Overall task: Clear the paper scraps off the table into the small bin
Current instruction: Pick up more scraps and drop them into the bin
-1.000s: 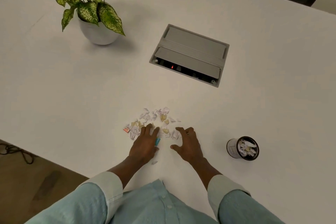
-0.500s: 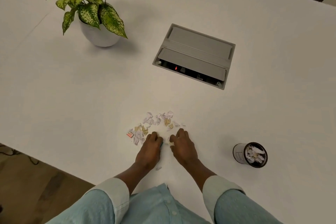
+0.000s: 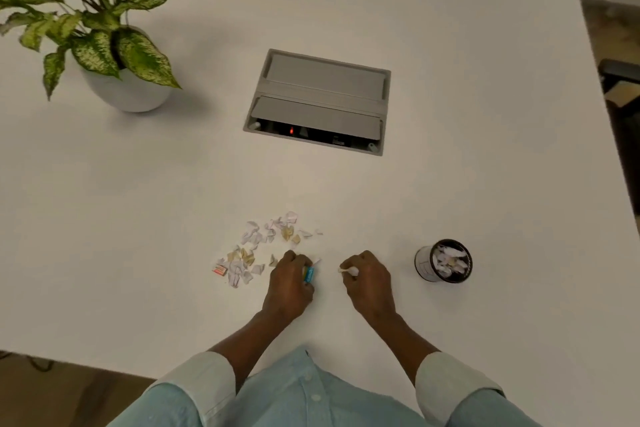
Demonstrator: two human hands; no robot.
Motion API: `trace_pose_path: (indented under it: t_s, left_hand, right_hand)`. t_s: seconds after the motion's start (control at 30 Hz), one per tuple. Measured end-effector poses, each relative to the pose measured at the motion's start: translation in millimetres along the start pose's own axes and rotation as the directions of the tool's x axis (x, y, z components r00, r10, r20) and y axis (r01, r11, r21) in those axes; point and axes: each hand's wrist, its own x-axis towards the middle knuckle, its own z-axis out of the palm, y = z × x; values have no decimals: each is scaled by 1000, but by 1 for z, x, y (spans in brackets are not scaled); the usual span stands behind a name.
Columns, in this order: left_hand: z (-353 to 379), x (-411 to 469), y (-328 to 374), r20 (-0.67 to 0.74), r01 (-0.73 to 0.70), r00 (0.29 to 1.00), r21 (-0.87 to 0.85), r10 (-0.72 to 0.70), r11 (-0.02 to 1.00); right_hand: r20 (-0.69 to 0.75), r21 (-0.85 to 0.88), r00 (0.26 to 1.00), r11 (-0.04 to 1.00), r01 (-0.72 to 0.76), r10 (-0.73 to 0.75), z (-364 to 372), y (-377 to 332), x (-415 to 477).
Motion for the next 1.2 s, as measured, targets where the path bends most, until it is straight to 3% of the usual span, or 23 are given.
trace_pose_path:
  t_s: [0.13, 0.27, 0.5, 0.7, 0.9, 1.13, 1.2]
  left_hand:
    - [11, 7, 54, 2, -110, 994, -76, 110, 991]
    - [20, 18, 115, -10, -220, 975, -172, 222, 960]
    - [41, 36, 201, 18, -333, 939, -202, 344, 921]
    - [68, 42, 234, 93, -356, 923, -156, 373, 921]
    - [78, 44, 229, 148, -422, 889, -100, 433, 901]
    - [65, 48, 182, 25, -323, 946, -47, 324, 945]
    - [57, 50, 159, 61, -282, 958, 59, 279, 957]
  right_hand:
    - [-166, 137, 975, 983, -123, 145, -36, 19, -12]
    - [-323, 249, 900, 944, -217, 292, -75, 34, -17]
    - [-483, 293, 774, 909, -298, 410, -135, 62, -18]
    - [-440, 259, 780, 894, -365, 446, -154, 91, -16]
    - [-348, 249, 836, 902, -353, 424, -153, 99, -16]
    - [-362, 120, 889, 960, -252, 279, -149, 102, -24]
    - [-323, 50, 921, 976, -212, 216, -145, 101, -30]
